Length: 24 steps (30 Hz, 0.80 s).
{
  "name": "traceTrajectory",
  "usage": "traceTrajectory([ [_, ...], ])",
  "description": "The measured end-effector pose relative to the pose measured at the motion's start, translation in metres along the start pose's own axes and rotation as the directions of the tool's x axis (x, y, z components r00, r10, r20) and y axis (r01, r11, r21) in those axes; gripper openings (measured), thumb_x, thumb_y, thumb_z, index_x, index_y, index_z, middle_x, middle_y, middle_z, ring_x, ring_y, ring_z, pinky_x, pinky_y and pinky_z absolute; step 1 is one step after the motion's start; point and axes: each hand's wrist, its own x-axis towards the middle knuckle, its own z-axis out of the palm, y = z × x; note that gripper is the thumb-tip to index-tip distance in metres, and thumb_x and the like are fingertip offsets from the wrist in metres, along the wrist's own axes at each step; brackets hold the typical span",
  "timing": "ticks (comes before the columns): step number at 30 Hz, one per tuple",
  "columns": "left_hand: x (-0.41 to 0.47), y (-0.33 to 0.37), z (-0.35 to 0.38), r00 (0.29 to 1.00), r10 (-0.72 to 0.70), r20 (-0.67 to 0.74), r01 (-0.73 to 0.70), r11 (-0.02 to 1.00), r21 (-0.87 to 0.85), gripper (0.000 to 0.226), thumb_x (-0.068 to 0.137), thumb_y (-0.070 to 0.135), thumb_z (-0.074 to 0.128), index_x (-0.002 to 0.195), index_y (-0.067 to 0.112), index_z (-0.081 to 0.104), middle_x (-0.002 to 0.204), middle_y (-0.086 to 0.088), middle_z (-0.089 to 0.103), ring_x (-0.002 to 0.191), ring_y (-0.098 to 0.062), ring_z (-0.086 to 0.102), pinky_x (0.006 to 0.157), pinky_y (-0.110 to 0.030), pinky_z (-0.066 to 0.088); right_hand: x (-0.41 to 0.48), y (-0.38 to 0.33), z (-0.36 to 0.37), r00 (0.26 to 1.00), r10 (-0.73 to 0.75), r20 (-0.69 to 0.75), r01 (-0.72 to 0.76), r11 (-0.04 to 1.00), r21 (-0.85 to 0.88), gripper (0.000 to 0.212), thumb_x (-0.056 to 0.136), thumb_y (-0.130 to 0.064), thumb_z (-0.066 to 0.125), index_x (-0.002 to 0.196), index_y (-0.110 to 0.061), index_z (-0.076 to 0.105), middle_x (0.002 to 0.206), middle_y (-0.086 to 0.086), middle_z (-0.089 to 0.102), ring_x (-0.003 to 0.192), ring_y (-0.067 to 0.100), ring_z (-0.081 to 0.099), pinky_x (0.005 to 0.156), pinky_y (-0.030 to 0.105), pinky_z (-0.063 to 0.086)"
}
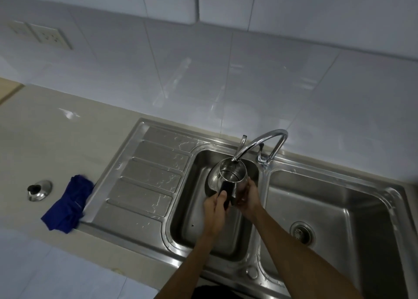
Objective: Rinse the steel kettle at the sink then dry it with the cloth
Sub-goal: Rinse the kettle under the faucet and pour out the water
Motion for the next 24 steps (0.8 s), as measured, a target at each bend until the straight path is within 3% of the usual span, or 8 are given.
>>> traceTrajectory([
  [2,0.001,-0.002,-0.006,0.997,-0.013,0.079,0.011,1.0,0.026,0.033,0.097,0.034,0.047,0.072,0.016,0.06,0.056,-0.002,0.052,0.047,-0.011,0.046,0.047,-0.024,0.037,0.0,0.0,0.002,1.0,-0.005,-0.026,0.005,1.0,0.014,0.061,0.097,-0.056,0.047,0.137,-0.011,0.059,0.125,0.015,0.064,0.106,0.028,0.06,0.076,0.039,0.052],
  [4,0.003,-0.001,-0.012,0.986,-0.037,0.165,0.028,0.998,0.056,0.034,0.102,0.032,0.044,0.076,0.018,0.062,0.06,-0.005,0.053,0.049,-0.014,0.047,0.049,-0.029,0.038,0.0,-0.003,0.002,0.999,-0.02,-0.032,0.02,1.0,-0.005,0.061,0.096,-0.055,0.046,0.137,-0.012,0.06,0.129,0.016,0.064,0.108,0.028,0.06,0.074,0.038,0.051],
  [11,0.006,0.011,-0.021,0.937,-0.09,0.338,0.054,0.992,0.113,0.036,0.1,0.042,0.042,0.086,0.015,0.061,0.074,-0.011,0.057,0.062,-0.022,0.054,0.06,-0.036,0.046,-0.007,-0.018,0.009,0.999,-0.039,-0.021,0.038,0.999,-0.037,0.043,0.102,-0.047,0.039,0.114,-0.014,0.064,0.095,0.009,0.066,0.085,0.02,0.059,0.068,0.033,0.048],
  [14,0.006,0.013,-0.02,0.921,-0.091,0.379,0.044,0.99,0.132,0.039,0.101,0.041,0.04,0.092,0.008,0.059,0.077,-0.013,0.058,0.068,-0.027,0.055,0.066,-0.04,0.047,-0.005,-0.022,0.009,0.998,-0.045,-0.044,0.043,0.998,-0.05,0.043,0.099,-0.048,0.042,0.099,-0.014,0.066,0.074,0.004,0.068,0.074,0.018,0.058,0.059,0.028,0.046],
  [17,0.006,0.015,-0.02,0.916,-0.103,0.389,0.051,0.989,0.141,0.041,0.101,0.042,0.04,0.095,0.006,0.059,0.078,-0.013,0.059,0.071,-0.028,0.056,0.068,-0.041,0.048,-0.004,-0.027,0.008,0.997,-0.054,-0.055,0.051,0.997,-0.052,0.041,0.098,-0.047,0.042,0.079,-0.017,0.062,0.049,-0.004,0.063,0.051,0.011,0.059,0.041,0.016,0.043],
  [21,0.006,0.015,-0.019,0.91,-0.104,0.401,0.046,0.987,0.151,0.04,0.103,0.041,0.039,0.095,0.007,0.059,0.08,-0.012,0.06,0.073,-0.028,0.058,0.071,-0.042,0.049,-0.004,-0.029,0.006,0.995,-0.088,-0.053,0.085,0.994,-0.062,0.043,0.099,-0.047,0.039,0.075,-0.018,0.06,0.046,-0.005,0.061,0.039,0.006,0.057,0.038,0.014,0.04],
  [24,0.007,0.016,-0.017,0.914,-0.103,0.393,0.047,0.988,0.15,0.042,0.1,0.046,0.04,0.091,0.009,0.059,0.076,-0.011,0.06,0.068,-0.025,0.058,0.067,-0.039,0.049,-0.002,-0.03,0.007,0.995,-0.091,-0.049,0.088,0.994,-0.06,0.043,0.098,-0.047,0.039,0.074,-0.018,0.061,0.047,-0.004,0.061,0.043,0.008,0.057,0.039,0.017,0.041],
])
